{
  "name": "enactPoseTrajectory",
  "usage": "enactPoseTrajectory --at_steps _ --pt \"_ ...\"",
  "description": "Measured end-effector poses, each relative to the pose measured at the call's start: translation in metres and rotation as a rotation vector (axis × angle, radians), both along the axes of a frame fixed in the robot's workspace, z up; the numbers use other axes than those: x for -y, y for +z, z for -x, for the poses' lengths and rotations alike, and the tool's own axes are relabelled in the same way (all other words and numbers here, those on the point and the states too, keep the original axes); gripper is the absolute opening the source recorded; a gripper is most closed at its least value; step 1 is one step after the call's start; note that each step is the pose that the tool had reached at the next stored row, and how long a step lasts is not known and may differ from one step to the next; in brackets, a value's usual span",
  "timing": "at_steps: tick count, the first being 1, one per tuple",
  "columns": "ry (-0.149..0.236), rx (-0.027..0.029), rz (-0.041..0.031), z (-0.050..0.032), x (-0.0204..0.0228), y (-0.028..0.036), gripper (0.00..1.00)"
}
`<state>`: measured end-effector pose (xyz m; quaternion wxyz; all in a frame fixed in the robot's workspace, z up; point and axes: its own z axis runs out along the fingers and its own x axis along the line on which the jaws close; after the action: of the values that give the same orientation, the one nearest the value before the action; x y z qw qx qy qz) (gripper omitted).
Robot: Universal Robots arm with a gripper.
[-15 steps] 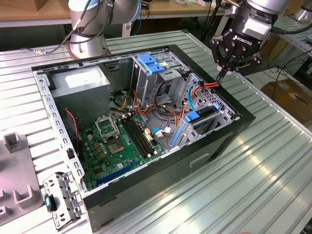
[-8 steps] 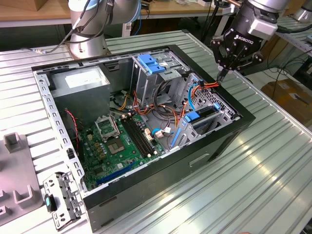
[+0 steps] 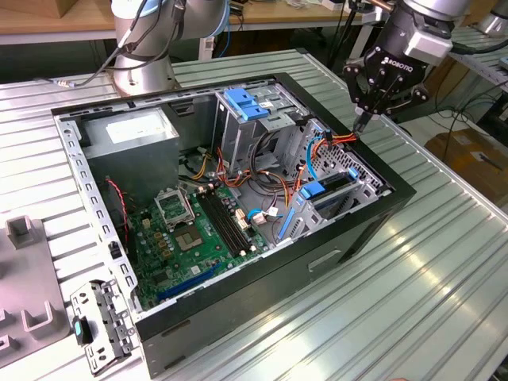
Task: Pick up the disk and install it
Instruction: 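Insert the first disk wire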
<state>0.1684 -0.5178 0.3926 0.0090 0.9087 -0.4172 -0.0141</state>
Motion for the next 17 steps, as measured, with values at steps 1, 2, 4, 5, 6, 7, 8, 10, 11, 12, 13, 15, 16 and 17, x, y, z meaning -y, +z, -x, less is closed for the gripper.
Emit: enactPoseTrajectory --at_steps 1,2,4,5,6,7,8,10,11,12,13,15,16,17 --pt "0.0 0.0002 -0.0001 -0.001 0.0 -0.0001 0.11" --pt "0.0 0.0002 -0.0001 -0.002 0.0 -0.0001 0.11" --pt "0.001 0.0003 -0.0001 -0.0055 0.0 0.0 0.11" --pt "0.002 0.0004 -0.0001 -0.0072 0.0 0.0 0.11" --pt "0.002 0.0003 -0.0001 -0.0086 0.0 0.0 0.11" --pt "0.002 0.0004 -0.0001 -0.0105 0.0 -0.0001 0.11" --pt "0.003 0.0004 -0.0001 -0.012 0.0 0.0 0.11" --pt "0.006 0.0005 -0.0001 -0.0152 0.0 0.0 0.11" --pt "0.01 0.0005 -0.0002 -0.0159 -0.0001 -0.0001 0.11" --pt "0.016 0.0005 -0.0002 -0.0162 -0.0001 -0.0001 0.11" --pt "0.032 0.0012 -0.0001 -0.0163 0.0 -0.0001 0.11" --pt "0.068 0.0042 -0.0002 -0.0164 0.0 -0.0006 0.11" --pt "0.085 0.0059 -0.0002 -0.0164 0.0 -0.0009 0.11" --pt "0.103 0.0075 -0.0002 -0.0164 0.0 -0.0012 0.18"
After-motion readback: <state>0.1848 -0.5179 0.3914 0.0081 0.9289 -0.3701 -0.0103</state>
